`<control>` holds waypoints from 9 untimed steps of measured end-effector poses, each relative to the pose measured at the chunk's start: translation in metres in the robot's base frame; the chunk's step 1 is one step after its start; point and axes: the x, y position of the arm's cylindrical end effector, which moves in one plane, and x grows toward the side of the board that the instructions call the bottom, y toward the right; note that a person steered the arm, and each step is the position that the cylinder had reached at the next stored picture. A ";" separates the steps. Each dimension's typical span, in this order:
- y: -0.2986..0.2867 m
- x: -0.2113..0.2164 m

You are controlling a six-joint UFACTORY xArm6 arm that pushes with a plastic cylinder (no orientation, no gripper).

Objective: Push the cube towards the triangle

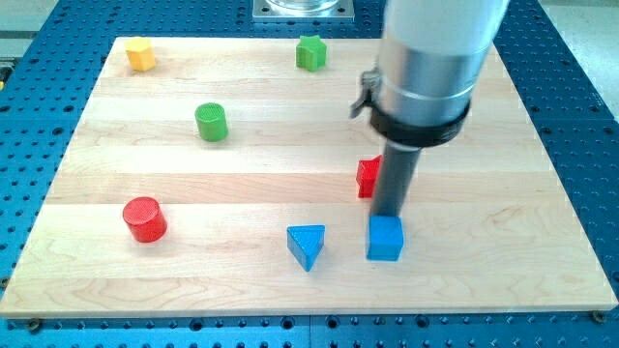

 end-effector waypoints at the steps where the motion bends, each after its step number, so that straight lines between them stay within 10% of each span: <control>1: 0.027 0.002; 7: -0.015 0.081; 9: -0.023 0.041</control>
